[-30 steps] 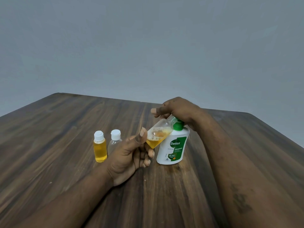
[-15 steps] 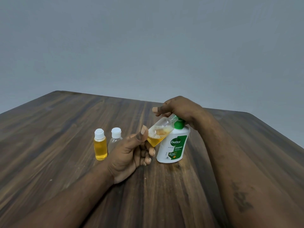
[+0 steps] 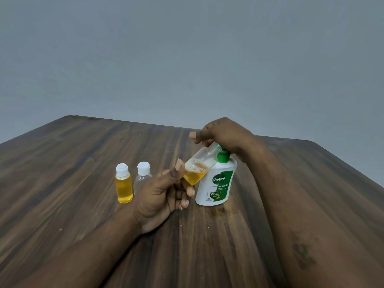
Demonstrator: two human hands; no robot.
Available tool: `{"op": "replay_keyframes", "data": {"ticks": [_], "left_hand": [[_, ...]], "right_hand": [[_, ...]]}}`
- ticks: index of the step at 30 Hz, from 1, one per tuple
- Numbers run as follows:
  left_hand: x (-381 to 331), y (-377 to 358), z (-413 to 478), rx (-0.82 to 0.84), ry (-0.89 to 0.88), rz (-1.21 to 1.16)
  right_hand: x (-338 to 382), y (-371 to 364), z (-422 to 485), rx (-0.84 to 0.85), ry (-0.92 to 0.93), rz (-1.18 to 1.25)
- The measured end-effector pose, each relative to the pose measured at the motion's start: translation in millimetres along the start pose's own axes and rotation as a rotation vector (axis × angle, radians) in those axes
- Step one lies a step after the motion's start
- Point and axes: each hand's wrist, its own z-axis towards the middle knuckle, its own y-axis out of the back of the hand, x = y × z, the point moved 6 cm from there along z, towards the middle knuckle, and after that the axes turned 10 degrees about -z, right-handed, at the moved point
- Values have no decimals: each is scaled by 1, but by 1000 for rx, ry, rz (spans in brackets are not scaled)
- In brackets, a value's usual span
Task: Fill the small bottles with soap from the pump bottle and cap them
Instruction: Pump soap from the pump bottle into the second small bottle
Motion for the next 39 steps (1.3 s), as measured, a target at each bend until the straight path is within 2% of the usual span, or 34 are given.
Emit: {"op": "replay_keyframes", "data": {"ticks": [2, 5, 13, 17, 21, 24, 29, 31, 35, 39], "left_hand": [[1, 0, 0, -4, 7, 6], [0, 0, 0, -3, 6, 8], [-1, -1, 0, 21, -13, -7], [-1, 0, 0, -7, -5, -1], [-1, 2, -1, -21, -2, 8], [-1, 1, 0, -14, -7, 8], [-2, -2, -1, 19, -18, 1], [-3, -1, -1, 13, -21, 5], [-1, 2, -1, -19, -8, 17], [0, 2, 0, -22, -12, -5]], "right_hand": [[-8, -5, -1, 50, -67, 70], [-8, -3, -1, 32, -46, 62], [8, 18, -2, -243, 66, -35], [2, 7, 5, -121, -8, -149], [-3, 0, 6, -31, -30, -143], [2, 5, 4, -88, 12, -92], [8, 23, -1, -312, 96, -84], [11, 19, -2, -267, 109, -74], [0, -1, 2, -16, 17, -128], [-3, -1, 4, -3, 1, -93]]}}
